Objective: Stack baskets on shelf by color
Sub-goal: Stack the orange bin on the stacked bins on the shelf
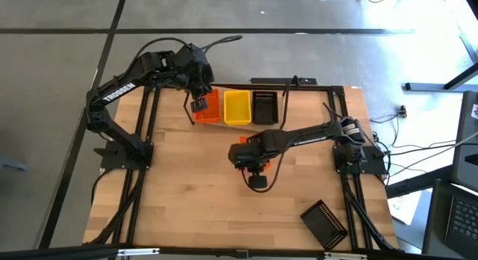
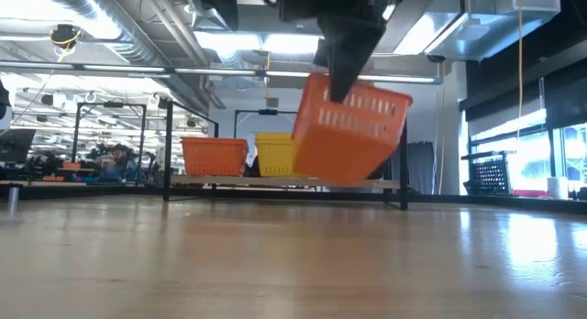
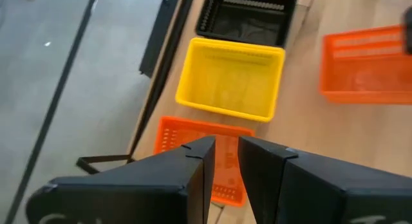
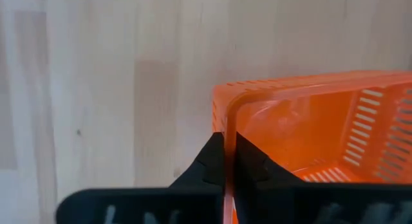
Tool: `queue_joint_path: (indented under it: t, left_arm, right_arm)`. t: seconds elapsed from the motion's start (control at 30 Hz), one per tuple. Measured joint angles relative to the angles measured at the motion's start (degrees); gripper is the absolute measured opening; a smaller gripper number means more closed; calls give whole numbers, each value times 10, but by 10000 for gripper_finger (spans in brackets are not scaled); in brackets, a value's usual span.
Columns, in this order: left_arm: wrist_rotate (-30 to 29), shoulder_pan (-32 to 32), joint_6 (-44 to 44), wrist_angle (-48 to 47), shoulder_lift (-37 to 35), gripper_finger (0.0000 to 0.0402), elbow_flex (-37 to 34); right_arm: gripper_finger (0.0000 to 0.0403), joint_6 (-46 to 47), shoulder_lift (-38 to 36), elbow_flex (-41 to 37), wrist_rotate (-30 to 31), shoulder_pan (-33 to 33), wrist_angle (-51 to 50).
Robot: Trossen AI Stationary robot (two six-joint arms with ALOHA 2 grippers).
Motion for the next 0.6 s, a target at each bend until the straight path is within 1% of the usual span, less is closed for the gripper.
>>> queue_joint_path:
  t: [0.1,0.3,0.4,0.6]
  left_arm:
    - [13,0,-1,0,0,61,0]
    - [13,0,-1,0,0,61,0]
    - [13,0,-2,0,0,61,0]
    - [13,0,-3,0,0,61,0]
  right_arm:
    - [0,11,12,0,-1,-11,-7]
    - [0,12,23,0,4,-40,-23]
    - [0,12,23,0,15,-53,-33]
    - [0,-2,23,0,8,-82,-56]
